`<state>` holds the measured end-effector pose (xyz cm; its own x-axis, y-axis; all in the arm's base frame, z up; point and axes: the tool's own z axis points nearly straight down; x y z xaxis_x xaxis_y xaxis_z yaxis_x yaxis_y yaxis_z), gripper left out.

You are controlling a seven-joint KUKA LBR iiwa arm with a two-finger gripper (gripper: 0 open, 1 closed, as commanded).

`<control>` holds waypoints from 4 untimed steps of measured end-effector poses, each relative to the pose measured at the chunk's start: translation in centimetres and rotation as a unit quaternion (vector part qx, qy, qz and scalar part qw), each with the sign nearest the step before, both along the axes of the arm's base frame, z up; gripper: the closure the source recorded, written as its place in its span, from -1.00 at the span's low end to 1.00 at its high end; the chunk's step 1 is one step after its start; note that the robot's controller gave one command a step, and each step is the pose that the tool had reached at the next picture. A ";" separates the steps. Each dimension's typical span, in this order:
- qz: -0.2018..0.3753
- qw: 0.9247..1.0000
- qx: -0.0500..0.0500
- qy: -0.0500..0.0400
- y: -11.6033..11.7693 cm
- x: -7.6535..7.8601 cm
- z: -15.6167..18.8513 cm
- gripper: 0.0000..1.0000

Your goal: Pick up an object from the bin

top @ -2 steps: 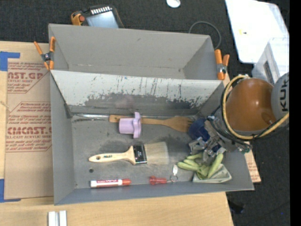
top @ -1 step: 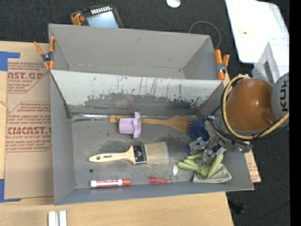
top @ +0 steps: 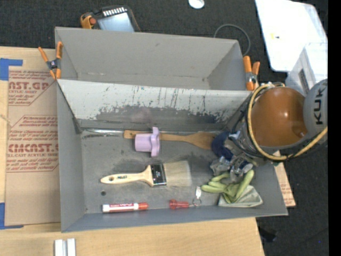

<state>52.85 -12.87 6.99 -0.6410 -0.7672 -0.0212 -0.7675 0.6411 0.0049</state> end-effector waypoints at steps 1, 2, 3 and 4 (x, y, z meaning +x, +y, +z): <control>0.178 0.984 0.001 -0.003 3.0 1.4 -0.1 1.00; 0.189 0.982 0.002 -0.004 4.4 1.8 0.0 1.00; 0.144 0.990 0.004 -0.002 4.2 3.7 0.0 1.00; 0.133 0.991 0.005 -0.003 3.5 4.2 0.0 1.00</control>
Offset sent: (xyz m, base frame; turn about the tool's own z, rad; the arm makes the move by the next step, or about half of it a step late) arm 0.0144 0.0486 0.0014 -0.6568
